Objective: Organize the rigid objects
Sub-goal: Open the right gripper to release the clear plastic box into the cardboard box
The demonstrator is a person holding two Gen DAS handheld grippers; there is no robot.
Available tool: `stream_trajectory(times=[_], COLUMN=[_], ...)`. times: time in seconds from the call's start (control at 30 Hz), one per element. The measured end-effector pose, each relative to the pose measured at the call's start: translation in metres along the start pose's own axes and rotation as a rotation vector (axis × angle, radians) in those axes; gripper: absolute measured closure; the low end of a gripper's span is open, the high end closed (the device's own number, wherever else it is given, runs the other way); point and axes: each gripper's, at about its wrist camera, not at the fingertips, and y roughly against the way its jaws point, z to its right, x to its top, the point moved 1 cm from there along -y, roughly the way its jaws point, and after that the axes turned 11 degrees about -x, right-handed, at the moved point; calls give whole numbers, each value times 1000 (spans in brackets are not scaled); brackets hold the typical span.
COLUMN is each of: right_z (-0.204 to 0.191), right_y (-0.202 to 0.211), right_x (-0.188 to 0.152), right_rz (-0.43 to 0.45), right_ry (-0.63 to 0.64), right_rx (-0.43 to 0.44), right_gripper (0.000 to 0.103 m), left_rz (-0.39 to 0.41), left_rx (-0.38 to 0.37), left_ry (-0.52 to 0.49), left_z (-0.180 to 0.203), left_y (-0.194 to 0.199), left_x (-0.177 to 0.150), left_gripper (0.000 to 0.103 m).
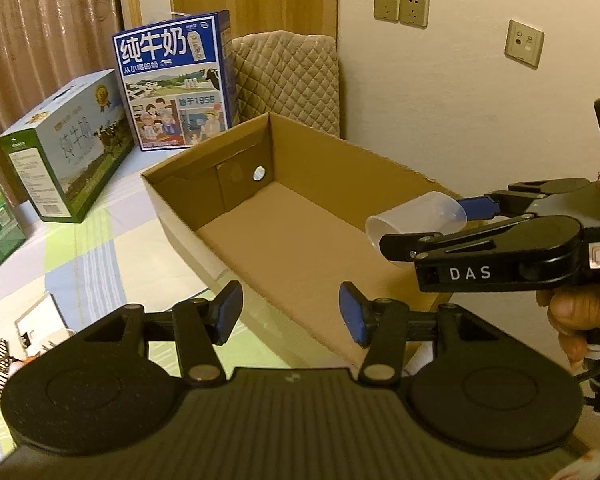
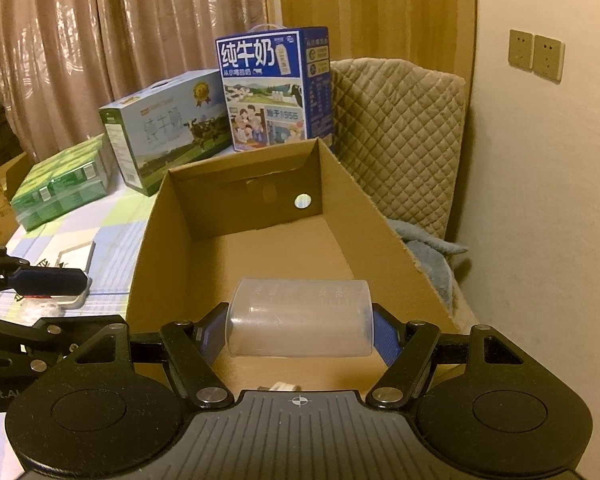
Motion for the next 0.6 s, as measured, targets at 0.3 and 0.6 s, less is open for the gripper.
stream_trajectory(times=[0.3,0.6], right_z=[-4,-2], right_y=[-3,1], right_x=[2,3], right_rz=[-14,-7], right_ry=[-25,-51], right_rx=[18,5], right_gripper=[34,26], left_rz=[-1,-3], left_rx=[11,29], left_ry=[2,-2], left_z=[-3,-2], left_y=[5,10], left_x=[-2,-7], left_gripper=[55,55])
